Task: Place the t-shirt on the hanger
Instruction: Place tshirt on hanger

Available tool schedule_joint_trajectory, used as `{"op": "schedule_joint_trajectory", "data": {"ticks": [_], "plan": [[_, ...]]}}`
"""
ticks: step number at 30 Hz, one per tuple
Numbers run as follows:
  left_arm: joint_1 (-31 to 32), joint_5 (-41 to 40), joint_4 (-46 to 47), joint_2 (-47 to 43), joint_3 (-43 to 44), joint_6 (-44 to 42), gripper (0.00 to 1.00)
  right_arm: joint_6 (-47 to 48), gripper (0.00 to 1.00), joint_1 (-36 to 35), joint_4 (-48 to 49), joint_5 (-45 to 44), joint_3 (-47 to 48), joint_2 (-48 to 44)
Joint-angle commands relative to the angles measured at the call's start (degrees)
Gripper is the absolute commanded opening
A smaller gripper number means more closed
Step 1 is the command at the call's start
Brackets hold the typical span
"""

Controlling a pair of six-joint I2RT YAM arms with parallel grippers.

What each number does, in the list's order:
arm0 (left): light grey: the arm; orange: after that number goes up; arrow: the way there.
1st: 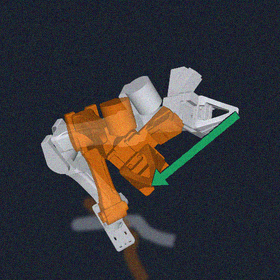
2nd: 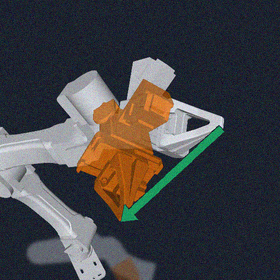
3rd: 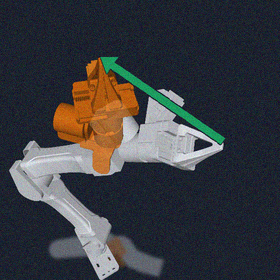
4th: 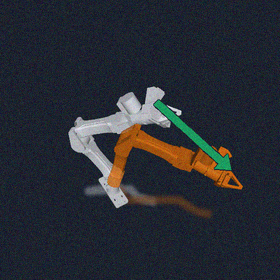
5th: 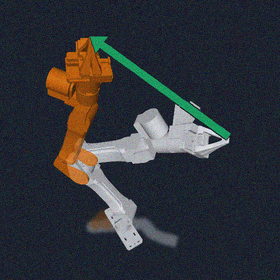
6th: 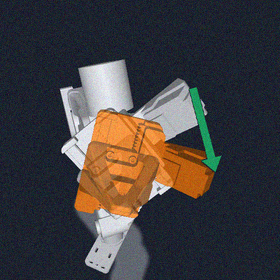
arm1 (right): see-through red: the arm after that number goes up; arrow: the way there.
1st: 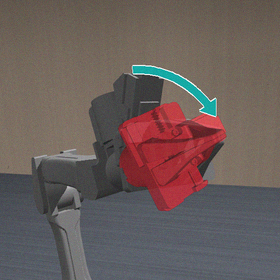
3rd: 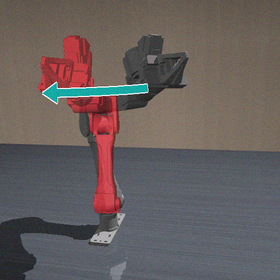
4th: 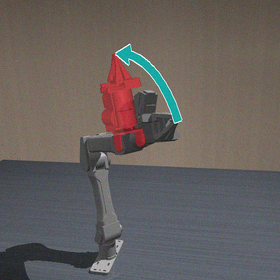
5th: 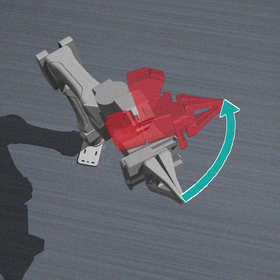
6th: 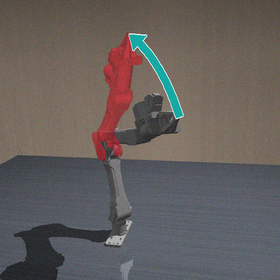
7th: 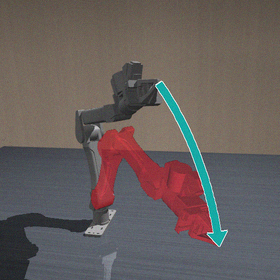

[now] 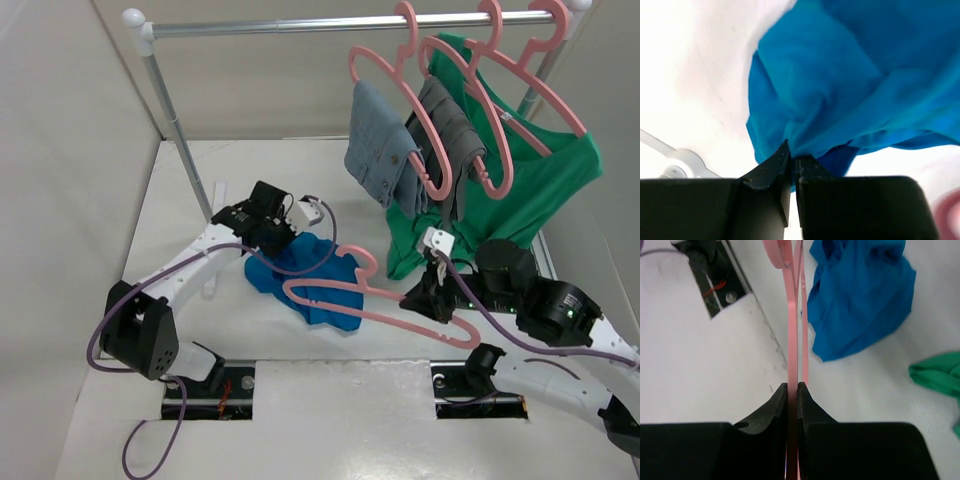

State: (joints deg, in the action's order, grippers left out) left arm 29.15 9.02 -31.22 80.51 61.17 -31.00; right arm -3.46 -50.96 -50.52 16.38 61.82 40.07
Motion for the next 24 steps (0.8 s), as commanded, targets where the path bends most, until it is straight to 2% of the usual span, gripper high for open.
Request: {"op": "schedule_joint_trajectory", "data": {"ticks": [1, 5, 11, 14, 20, 24], "plan": [[0.03, 4.78, -4.98, -0.79, 4.31, 0.15, 0.00, 0.12, 0.00, -0.02, 15.07, -1.08, -2.83, -0.44], [0.03, 6.54, -8.85, -1.41, 5.45, -0.37, 0.00, 2.83, 0.00, -0.02, 20.36, -6.09, -5.31, 1.66], [0.03, 7.16, -11.31, -3.25, 7.21, -1.60, 0.00, 7.15, 0.00, -0.02, 20.38, -13.92, -5.84, 4.92], [0.03, 8.21, -12.01, -3.78, 8.53, -1.60, 0.00, 7.77, 0.00, -0.02, 22.39, -14.80, -5.84, 5.45], [0.03, 12.42, -13.78, -3.17, 15.11, -0.11, 0.00, 8.30, 0.00, -1.34, 33.63, -11.73, -11.89, 6.51], [0.03, 17.76, -16.58, -4.22, 20.12, -0.11, 0.00, 8.30, 0.00, -2.74, 41.28, -11.72, -17.43, 3.00]]}}
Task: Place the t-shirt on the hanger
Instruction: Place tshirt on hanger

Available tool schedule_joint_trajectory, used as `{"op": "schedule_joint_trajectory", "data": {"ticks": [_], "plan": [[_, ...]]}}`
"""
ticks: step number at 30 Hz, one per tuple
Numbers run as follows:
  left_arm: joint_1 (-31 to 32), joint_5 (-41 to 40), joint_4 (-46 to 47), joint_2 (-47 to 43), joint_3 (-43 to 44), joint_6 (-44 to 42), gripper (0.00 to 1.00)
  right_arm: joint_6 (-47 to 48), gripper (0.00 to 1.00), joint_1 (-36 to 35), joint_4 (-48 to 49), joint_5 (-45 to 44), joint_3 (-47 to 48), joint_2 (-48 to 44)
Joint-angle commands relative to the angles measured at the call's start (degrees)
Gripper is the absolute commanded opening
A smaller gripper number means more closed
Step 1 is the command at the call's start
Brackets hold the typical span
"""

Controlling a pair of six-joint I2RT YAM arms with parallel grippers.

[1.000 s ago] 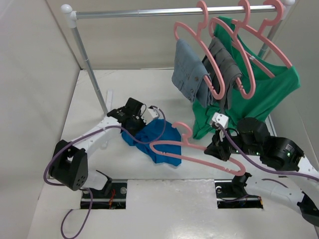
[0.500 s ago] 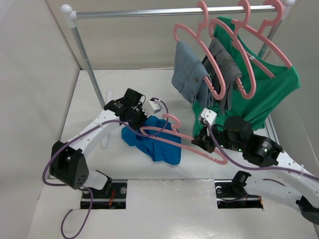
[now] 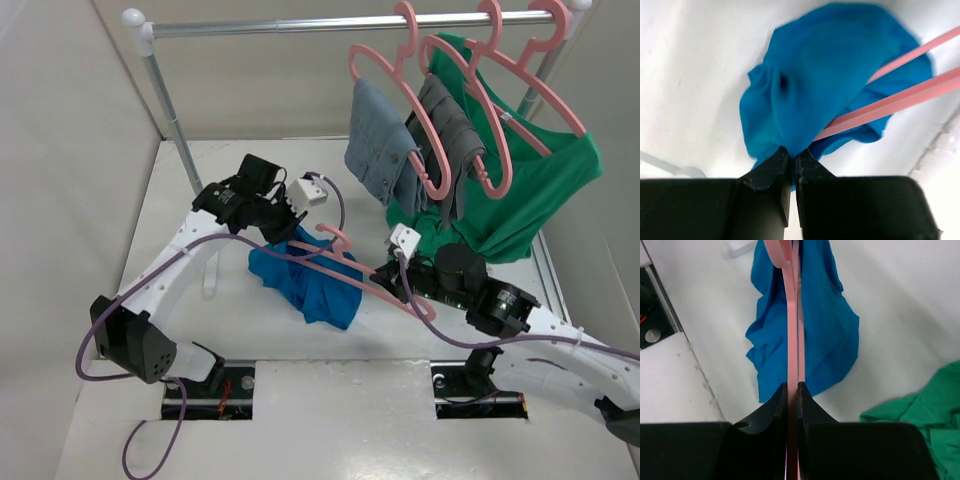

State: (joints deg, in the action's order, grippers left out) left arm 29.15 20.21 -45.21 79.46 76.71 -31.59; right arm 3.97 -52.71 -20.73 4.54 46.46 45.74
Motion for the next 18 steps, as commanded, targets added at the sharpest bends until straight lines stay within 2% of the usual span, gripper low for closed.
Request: {"op": "schedule_joint_trajectory", "data": {"ticks": [1, 5, 11, 18], "plan": [[0.03, 8.17, -3.73, -3.17, 6.07, -0.65, 0.00, 1.48, 0.00, -0.99, 13.07, 0.12, -4.51, -3.63], [0.03, 14.06, -3.74, -5.89, 8.36, -0.66, 0.00, 3.33, 0.00, -0.99, 22.02, 2.23, -9.44, -8.28], [0.82, 18.38, -7.15, -6.42, 13.02, -3.38, 0.00, 4.12, 0.00, -0.99, 27.14, 2.94, -12.96, -11.10], [2.85, 23.38, -5.68, -6.42, 15.39, -2.95, 0.00, 5.35, 0.00, -0.99, 37.68, 3.73, -15.87, -5.67]]}}
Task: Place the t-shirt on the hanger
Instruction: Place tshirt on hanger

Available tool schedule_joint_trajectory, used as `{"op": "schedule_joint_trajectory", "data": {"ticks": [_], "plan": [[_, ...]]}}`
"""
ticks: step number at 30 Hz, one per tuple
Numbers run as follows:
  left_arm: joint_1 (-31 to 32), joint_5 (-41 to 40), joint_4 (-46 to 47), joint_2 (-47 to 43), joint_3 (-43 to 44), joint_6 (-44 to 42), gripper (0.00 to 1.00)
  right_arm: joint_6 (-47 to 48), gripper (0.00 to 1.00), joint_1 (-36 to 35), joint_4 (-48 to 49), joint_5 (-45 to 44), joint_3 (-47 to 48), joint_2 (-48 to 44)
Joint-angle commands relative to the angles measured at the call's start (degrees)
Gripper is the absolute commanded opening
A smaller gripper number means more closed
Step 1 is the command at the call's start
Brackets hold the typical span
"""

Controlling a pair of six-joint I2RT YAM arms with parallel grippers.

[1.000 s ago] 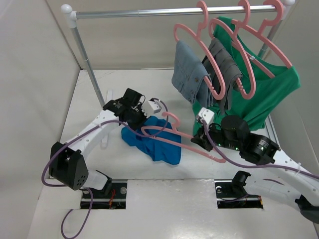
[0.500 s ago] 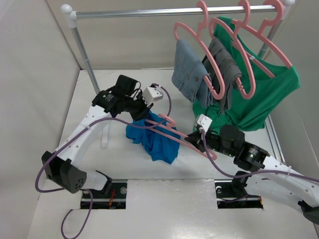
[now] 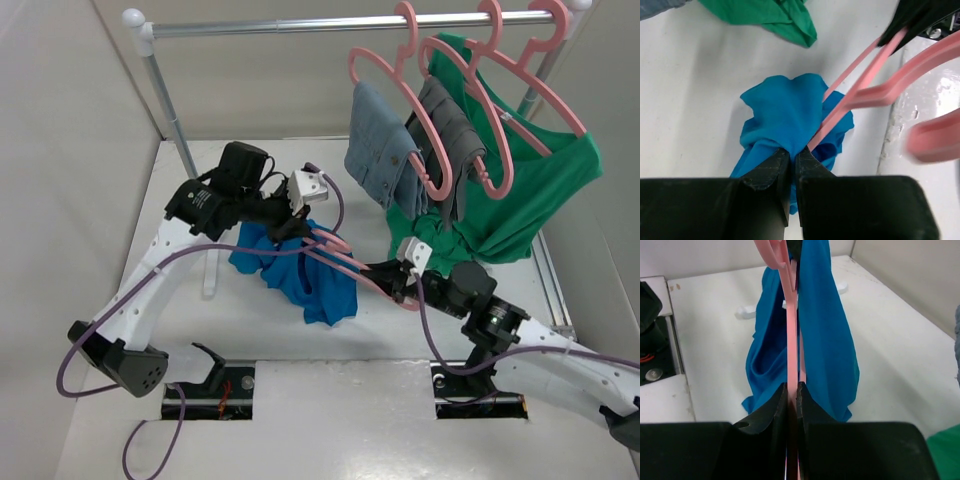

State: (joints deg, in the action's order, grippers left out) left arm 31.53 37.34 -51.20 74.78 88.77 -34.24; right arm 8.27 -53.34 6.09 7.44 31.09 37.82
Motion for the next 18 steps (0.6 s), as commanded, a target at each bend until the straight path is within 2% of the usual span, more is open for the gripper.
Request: {"op": "schedule_joint_trajectory", "data": {"ticks": [1, 5, 9, 10, 11, 15, 18], "plan": [[1.16, 6.86, 0.31, -1.75, 4.64, -0.30, 0.00, 1.04, 0.00, -0.36, 14.10, 0.82, -1.81, 4.26], [5.63, 7.39, -1.18, -1.13, 5.71, -0.92, 0.00, 1.04, 0.00, -0.36, 21.49, 1.35, -3.41, 8.93], [5.65, 7.40, -3.02, -1.65, 2.20, -3.54, 0.04, 2.19, 0.00, -0.36, 23.00, 1.87, -2.79, 10.96], [5.65, 5.83, -4.16, -1.66, 1.59, -4.60, 0.16, 2.19, 0.00, -0.36, 23.00, 1.87, -2.79, 10.96], [5.65, 5.03, -4.78, -1.66, 1.06, -5.48, 0.25, 2.19, 0.00, -0.36, 23.00, 1.87, -2.79, 10.96], [5.65, 2.04, -5.84, -2.80, -0.18, -7.86, 0.51, 2.71, 0.00, -0.36, 23.00, 1.87, -4.19, 8.76], [4.69, -0.86, -5.84, -3.33, -0.71, -11.37, 0.57, 2.71, 0.00, -0.36, 23.00, 1.87, -5.33, 7.62]]}}
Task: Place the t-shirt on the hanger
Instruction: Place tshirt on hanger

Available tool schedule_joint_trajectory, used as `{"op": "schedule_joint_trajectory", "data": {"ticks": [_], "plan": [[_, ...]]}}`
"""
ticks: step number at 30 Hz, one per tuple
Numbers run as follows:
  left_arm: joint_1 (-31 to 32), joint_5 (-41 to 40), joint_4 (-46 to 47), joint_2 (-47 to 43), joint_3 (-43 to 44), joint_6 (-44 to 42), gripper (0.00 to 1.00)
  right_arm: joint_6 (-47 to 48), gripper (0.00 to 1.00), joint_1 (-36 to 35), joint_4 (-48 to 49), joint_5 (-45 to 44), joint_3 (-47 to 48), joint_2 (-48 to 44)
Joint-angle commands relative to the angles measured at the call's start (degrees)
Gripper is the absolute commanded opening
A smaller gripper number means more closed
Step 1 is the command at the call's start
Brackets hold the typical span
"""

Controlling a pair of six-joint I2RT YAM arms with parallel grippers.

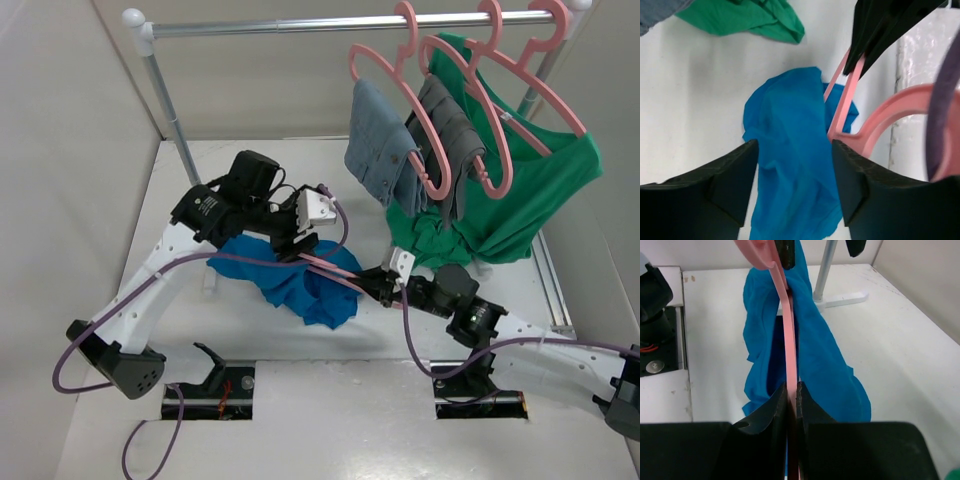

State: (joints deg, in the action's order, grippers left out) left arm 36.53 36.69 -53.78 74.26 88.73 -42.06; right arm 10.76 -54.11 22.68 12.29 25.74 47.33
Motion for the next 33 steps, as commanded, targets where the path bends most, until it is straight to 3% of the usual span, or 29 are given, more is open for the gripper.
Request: {"op": "schedule_joint_trajectory", "data": {"ticks": [1, 5, 9, 12, 14, 17, 25, 28, 29, 30, 33], "plan": [[-1.37, -1.00, -3.26, -2.80, -0.66, -4.25, 0.59, -0.30, 0.00, 0.41, 6.42, -2.98, 0.02, -1.89], [-7.07, -3.82, -2.73, -1.49, 1.53, -6.89, 0.64, -0.91, 0.00, 0.41, 6.42, -2.98, -1.21, -2.42], [-11.56, 0.38, -2.73, -0.87, 3.56, -8.20, 0.71, -0.92, 0.00, 0.41, 6.42, -3.59, -1.74, -2.95], [-12.71, 4.08, -5.71, -1.57, 2.25, -17.59, 0.72, -0.92, 0.00, 0.41, 6.42, -3.59, -1.74, -2.95], [-12.72, 5.50, -8.18, -2.19, -1.08, -22.43, 0.78, -0.92, 0.00, 0.41, 6.42, -3.59, -1.74, -2.95], [-9.21, 2.26, -6.18, -2.80, -5.22, -23.06, 0.84, -0.92, 0.00, 0.41, 5.89, -2.98, -0.96, -2.95], [-6.92, 3.74, -3.53, -3.07, -12.08, -24.99, 0.85, 0.31, 0.00, 0.41, 4.13, -2.98, 1.68, -2.33], [-6.39, 3.22, -4.58, -2.54, -14.45, -25.70, 0.74, 0.31, 0.00, 0.41, 4.13, -2.98, 2.21, -2.33], [-5.87, 2.69, -4.58, -2.54, -14.98, -25.70, 0.64, 0.31, 0.00, 0.41, 4.13, -2.46, 2.82, -2.33], [-5.86, 2.69, -4.58, -2.54, -14.99, -25.70, 0.44, 0.83, 0.00, 0.41, 4.13, -2.45, 2.83, -2.33], [-5.86, 4.70, -3.80, -3.15, -15.78, -23.42, 0.14, 0.84, 0.00, 0.41, 4.13, -2.45, 3.44, -2.33]]}}
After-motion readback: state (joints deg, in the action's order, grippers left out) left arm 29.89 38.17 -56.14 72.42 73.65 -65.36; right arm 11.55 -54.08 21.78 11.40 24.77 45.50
